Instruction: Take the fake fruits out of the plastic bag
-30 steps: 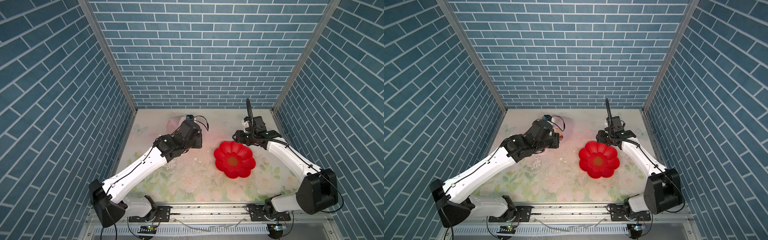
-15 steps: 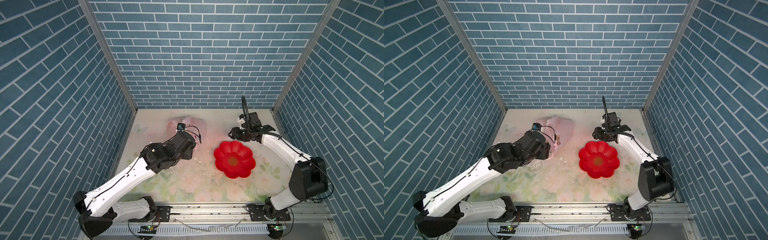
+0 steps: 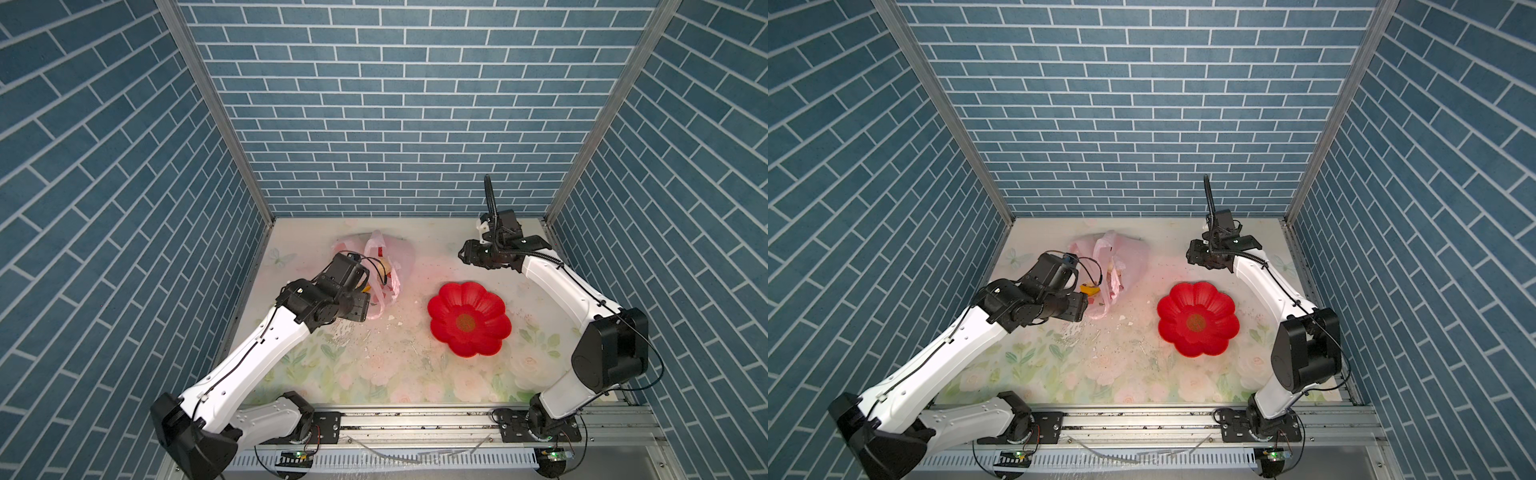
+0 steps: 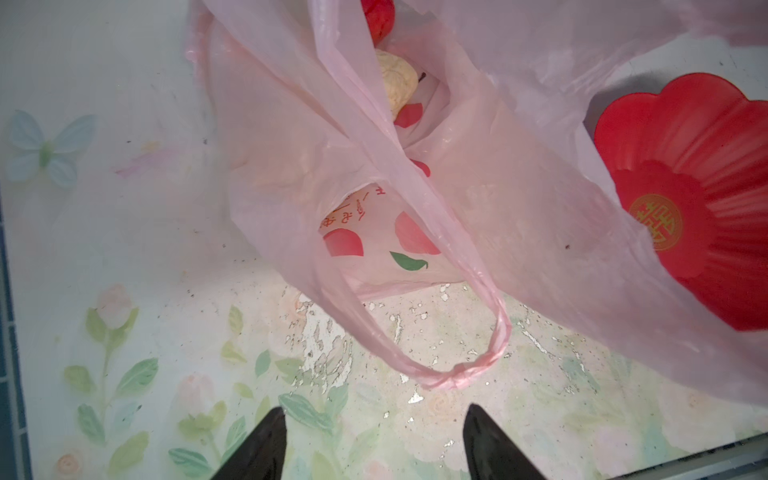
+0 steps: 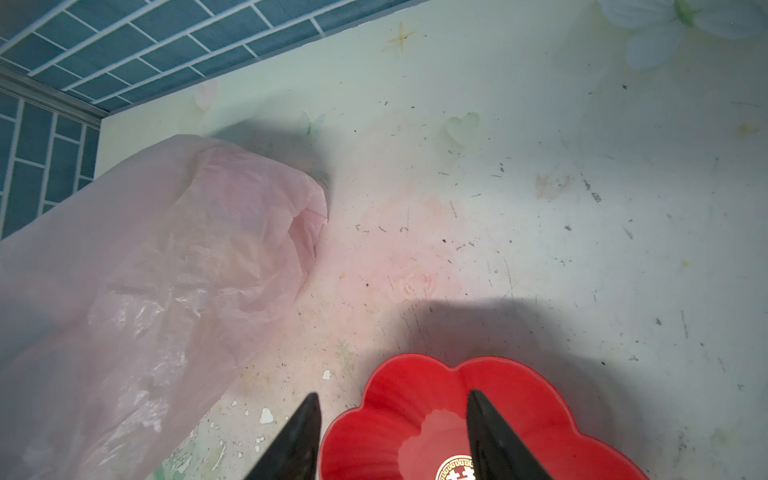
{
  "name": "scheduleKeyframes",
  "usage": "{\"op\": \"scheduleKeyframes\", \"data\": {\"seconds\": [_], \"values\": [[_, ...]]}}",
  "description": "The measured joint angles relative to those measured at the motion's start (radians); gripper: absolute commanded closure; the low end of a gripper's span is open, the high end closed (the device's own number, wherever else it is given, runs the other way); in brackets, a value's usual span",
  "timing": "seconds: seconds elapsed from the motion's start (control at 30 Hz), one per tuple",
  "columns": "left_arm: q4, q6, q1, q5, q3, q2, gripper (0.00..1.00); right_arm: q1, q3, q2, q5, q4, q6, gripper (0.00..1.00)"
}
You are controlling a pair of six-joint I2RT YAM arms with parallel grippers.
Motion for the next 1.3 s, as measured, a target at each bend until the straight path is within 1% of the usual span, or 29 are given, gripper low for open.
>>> {"op": "scheduleKeyframes", "data": {"seconds": [0.2, 0.37, 0.53, 0.57, 0.63, 0.67, 0.77, 0.8, 0.87, 0.97, 1.17, 1.3], "values": [[0.098, 0.066, 0.031, 0.145, 0.0, 0.133, 0.33, 0.003, -0.004, -0.001, 0.031, -0.003, 0.033, 0.44], [0.196, 0.06, 0.053, 0.199, 0.0, 0.204, 0.34, 0.005, -0.011, -0.007, 0.036, -0.014, 0.033, 0.44], [0.287, 0.032, 0.06, 0.219, 0.0, 0.291, 0.35, 0.005, -0.01, -0.008, 0.038, -0.045, 0.027, 0.44], [0.303, 0.023, 0.062, 0.222, 0.0, 0.311, 0.38, 0.005, -0.01, -0.008, 0.038, -0.05, 0.024, 0.44], [0.328, 0.003, 0.066, 0.229, 0.0, 0.341, 0.5, 0.005, -0.01, -0.008, 0.034, -0.055, 0.022, 0.44], [0.34, -0.006, 0.069, 0.233, 0.0, 0.354, 0.57, 0.005, -0.01, -0.008, 0.032, -0.057, 0.022, 0.44], [0.369, -0.026, 0.081, 0.246, 0.0, 0.375, 0.85, 0.008, -0.01, -0.008, 0.029, -0.057, 0.021, 0.44], [0.376, -0.029, 0.085, 0.248, 0.0, 0.376, 0.92, 0.012, -0.01, -0.008, 0.03, -0.056, 0.021, 0.44], [0.387, -0.044, 0.098, 0.251, 0.0, 0.369, 1.0, 0.027, -0.01, -0.01, 0.035, -0.057, 0.018, 0.44], [0.391, -0.058, 0.127, 0.253, 0.0, 0.329, 1.0, 0.077, -0.01, -0.02, 0.065, -0.063, 0.005, 0.44], [0.342, -0.075, 0.202, 0.233, 0.023, 0.173, 1.0, 0.208, -0.01, -0.068, 0.142, -0.069, 0.002, 0.44], [0.305, -0.078, 0.22, 0.238, 0.05, 0.099, 1.0, 0.292, -0.009, -0.111, 0.199, -0.074, 0.003, 0.44]]}}
